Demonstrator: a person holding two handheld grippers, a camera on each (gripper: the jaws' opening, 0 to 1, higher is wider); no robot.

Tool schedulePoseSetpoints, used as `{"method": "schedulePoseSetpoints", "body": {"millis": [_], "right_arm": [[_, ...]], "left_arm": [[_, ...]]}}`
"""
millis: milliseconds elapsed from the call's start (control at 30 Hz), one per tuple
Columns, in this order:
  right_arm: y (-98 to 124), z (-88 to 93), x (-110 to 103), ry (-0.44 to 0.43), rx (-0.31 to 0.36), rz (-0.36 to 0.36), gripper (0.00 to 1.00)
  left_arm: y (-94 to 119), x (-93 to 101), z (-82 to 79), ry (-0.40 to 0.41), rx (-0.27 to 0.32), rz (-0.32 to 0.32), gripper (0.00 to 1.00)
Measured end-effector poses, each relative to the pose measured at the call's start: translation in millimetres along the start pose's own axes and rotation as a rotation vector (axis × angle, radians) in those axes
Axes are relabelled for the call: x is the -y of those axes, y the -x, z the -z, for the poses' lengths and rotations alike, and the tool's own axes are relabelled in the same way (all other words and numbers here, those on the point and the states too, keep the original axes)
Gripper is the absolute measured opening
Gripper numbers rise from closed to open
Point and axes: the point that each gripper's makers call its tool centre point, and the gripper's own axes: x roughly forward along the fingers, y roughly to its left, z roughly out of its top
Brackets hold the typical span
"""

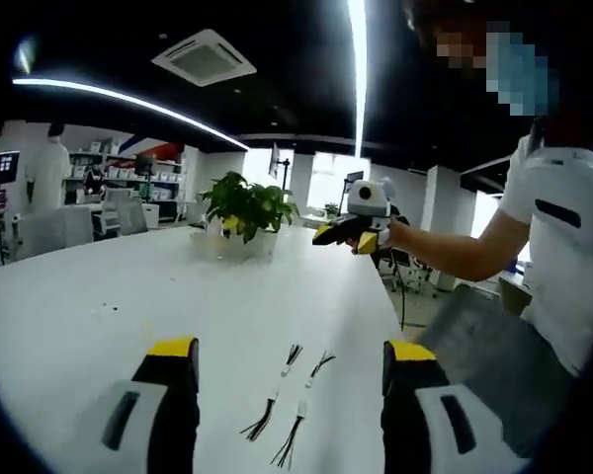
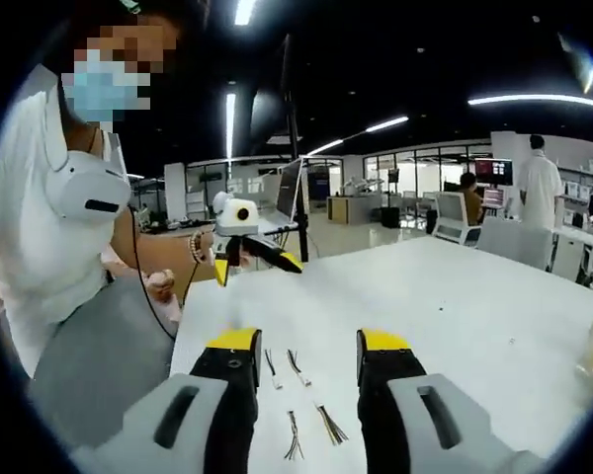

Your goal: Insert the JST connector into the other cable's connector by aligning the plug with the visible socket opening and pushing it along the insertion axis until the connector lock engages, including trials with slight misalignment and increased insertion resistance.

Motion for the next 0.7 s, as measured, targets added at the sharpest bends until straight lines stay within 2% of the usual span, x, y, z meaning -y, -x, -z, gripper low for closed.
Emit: {"method": "schedulePoseSetpoints", "body": {"millis": [167, 233, 367, 433, 533, 700], "right_arm": [[-16, 13.7, 7, -0.02, -0.005, -0.001, 0.35], [-21, 25.7, 10, -0.063, -0.047, -0.003, 0.34], [-32, 39.3, 17, -0.085, -0.066, -0.032, 0.32], [-39, 47.9, 18, -0.091, -0.088, -0.041, 0.31], [-54, 58.0, 14, -0.111, -0.11, -0.05, 0.29], [-71, 79.4, 8, -0.114, -0.151, -0.065, 0.29]], "left_arm": [[-15, -5.1, 19.4, 0.008, -0.045, 0.005, 0.7], [-20, -6.0, 25.2, 0.015, -0.056, 0.006, 0.7], [-31, -11.8, 34.2, 0.029, -0.048, -0.004, 0.69], [-38, -11.9, 41.7, 0.034, -0.063, 0.001, 0.67], [-49, -7.7, 59.3, 0.049, -0.124, 0.018, 0.64], [-60, -7.8, 78.0, 0.059, -0.165, 0.021, 0.59]]}}
